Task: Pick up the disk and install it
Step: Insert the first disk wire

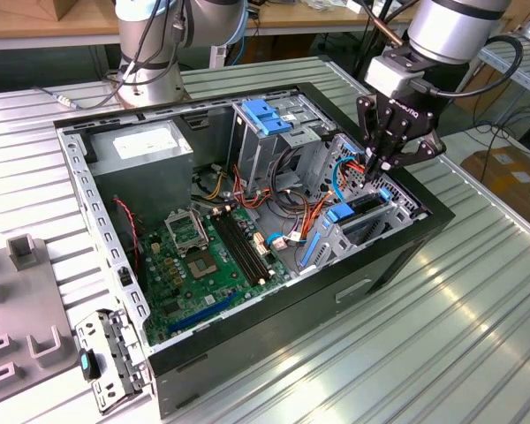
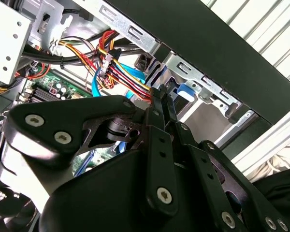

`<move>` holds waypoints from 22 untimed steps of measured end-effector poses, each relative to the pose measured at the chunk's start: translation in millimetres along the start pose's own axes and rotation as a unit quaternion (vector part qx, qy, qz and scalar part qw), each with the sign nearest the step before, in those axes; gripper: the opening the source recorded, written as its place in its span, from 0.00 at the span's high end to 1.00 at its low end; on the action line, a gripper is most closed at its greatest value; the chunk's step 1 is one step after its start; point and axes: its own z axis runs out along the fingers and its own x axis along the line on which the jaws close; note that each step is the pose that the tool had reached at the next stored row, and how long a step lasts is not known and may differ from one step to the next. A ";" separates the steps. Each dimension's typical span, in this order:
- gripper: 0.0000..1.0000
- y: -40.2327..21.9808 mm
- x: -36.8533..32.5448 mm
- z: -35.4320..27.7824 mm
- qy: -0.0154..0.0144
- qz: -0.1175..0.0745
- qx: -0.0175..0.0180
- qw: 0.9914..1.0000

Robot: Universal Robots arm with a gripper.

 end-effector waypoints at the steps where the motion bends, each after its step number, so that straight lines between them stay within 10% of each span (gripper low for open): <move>1: 0.84 0.1 0.1 0.0 0.000 0.000 0.000 1.000; 22: 0.84 1.3 1.4 0.5 0.000 0.008 0.000 1.000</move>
